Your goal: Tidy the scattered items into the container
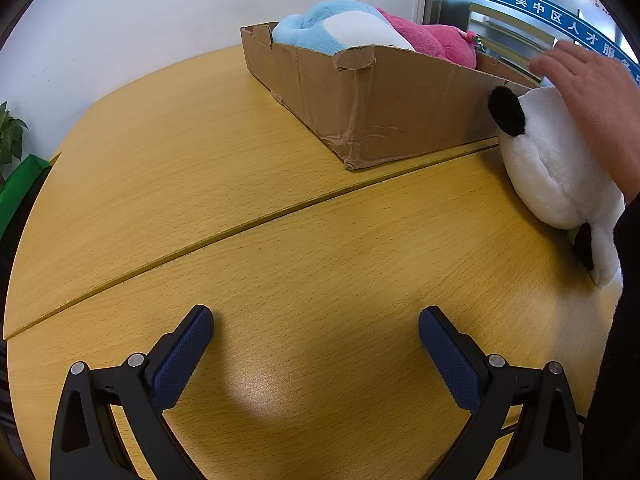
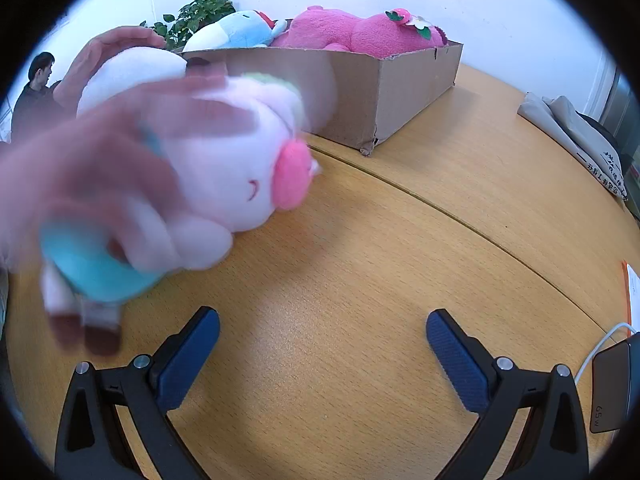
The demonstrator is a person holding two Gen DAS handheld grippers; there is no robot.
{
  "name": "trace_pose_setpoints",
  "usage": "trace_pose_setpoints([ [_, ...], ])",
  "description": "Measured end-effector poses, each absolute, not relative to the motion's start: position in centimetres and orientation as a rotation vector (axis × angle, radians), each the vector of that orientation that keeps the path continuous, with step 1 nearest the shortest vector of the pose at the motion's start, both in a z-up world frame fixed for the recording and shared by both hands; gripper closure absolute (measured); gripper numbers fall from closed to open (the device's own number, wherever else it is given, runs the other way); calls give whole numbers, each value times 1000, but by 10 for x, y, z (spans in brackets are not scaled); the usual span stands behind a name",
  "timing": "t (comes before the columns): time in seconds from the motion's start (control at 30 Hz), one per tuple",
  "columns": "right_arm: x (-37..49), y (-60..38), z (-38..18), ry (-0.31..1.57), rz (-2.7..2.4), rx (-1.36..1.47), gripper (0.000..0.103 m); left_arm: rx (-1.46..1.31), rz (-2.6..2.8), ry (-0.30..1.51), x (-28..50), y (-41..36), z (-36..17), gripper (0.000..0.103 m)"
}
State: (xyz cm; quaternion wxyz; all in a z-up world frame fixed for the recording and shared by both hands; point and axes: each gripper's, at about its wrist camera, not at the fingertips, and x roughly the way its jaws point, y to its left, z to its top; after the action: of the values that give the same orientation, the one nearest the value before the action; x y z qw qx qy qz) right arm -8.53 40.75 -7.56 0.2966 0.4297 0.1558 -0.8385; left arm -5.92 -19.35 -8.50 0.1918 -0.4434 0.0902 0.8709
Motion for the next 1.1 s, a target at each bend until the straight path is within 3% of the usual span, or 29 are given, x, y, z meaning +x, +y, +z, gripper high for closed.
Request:
trace_pose_setpoints([
  [1.1,-87,405,-76,413,-2235,1144,0,-1244,2446,253,-71,-193,-82,0],
])
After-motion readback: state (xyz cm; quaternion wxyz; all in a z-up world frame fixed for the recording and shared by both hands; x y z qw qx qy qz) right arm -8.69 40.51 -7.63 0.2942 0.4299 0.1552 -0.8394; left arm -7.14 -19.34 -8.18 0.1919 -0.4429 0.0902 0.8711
